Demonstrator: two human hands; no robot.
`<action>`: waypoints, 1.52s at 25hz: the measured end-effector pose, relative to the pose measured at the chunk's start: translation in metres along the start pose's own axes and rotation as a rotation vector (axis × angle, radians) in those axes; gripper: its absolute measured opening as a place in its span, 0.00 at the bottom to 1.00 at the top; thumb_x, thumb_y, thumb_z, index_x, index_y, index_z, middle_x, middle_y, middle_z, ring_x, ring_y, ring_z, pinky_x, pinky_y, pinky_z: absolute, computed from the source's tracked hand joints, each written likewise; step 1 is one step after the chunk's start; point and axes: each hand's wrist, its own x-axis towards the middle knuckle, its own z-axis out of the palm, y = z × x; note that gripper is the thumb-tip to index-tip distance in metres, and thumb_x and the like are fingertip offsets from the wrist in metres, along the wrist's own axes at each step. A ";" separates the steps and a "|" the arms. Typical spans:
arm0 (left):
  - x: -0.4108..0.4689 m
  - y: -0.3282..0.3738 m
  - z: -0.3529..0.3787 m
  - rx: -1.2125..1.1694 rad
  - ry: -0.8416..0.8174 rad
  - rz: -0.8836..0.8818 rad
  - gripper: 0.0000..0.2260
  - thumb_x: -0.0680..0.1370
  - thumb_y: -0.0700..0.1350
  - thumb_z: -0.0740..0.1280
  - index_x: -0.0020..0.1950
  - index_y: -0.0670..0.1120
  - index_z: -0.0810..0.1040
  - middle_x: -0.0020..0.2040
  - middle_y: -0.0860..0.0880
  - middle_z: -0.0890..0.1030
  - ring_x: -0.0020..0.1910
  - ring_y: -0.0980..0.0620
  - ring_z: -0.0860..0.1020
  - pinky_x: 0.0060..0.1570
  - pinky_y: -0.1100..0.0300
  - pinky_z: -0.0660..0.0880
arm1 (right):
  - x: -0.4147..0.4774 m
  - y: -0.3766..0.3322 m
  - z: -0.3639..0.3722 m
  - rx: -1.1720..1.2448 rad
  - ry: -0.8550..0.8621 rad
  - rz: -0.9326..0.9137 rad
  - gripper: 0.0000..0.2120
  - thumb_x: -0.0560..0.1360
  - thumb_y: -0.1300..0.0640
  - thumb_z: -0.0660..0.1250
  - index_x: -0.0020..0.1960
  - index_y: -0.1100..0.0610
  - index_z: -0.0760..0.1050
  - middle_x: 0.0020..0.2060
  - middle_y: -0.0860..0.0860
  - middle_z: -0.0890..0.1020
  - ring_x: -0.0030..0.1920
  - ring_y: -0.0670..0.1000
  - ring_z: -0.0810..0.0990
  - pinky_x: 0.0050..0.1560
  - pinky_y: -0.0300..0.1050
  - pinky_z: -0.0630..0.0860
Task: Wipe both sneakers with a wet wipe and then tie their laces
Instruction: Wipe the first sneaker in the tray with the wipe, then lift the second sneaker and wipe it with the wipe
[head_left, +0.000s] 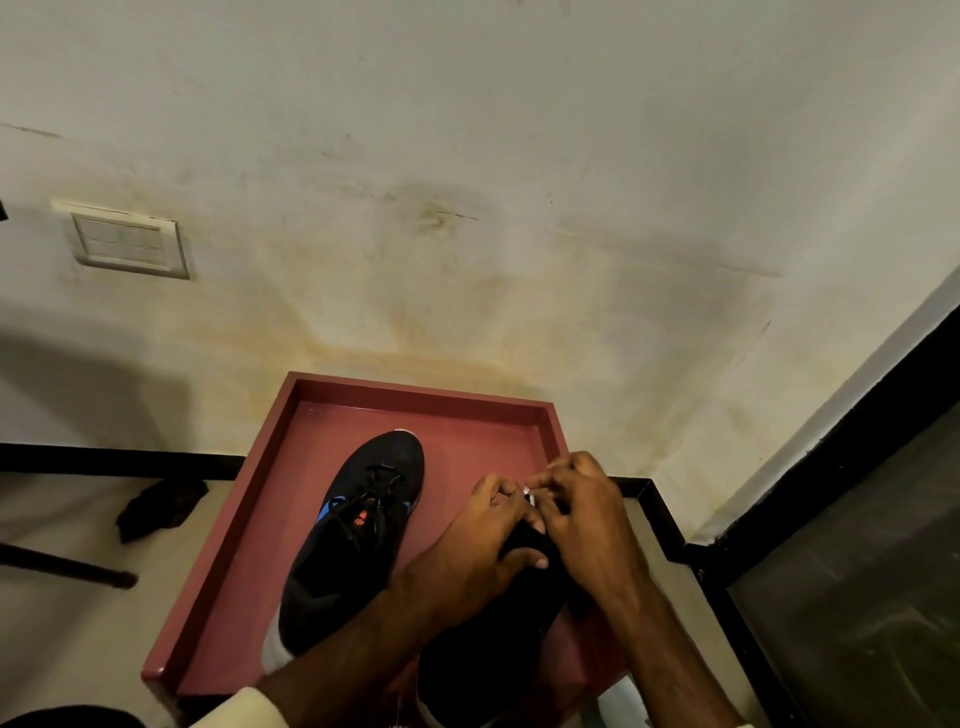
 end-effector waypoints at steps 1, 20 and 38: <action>-0.001 0.000 0.001 0.001 0.001 -0.008 0.15 0.76 0.49 0.74 0.60 0.47 0.78 0.60 0.54 0.66 0.54 0.63 0.71 0.59 0.72 0.66 | -0.001 -0.001 -0.002 0.053 -0.038 0.037 0.06 0.79 0.62 0.72 0.52 0.55 0.86 0.51 0.45 0.79 0.49 0.44 0.83 0.51 0.37 0.82; -0.008 0.018 -0.008 0.225 -0.030 -0.024 0.12 0.82 0.53 0.65 0.62 0.50 0.76 0.70 0.54 0.69 0.67 0.54 0.70 0.68 0.56 0.70 | -0.003 -0.011 -0.047 1.227 0.370 0.459 0.08 0.80 0.68 0.68 0.58 0.60 0.79 0.47 0.57 0.88 0.43 0.51 0.89 0.48 0.44 0.87; -0.033 -0.004 -0.134 0.535 -0.295 -0.394 0.24 0.79 0.37 0.63 0.72 0.56 0.75 0.74 0.55 0.70 0.74 0.54 0.68 0.76 0.57 0.64 | -0.007 -0.030 -0.025 1.628 -0.244 0.758 0.17 0.76 0.53 0.70 0.53 0.67 0.84 0.50 0.63 0.85 0.48 0.58 0.83 0.46 0.49 0.86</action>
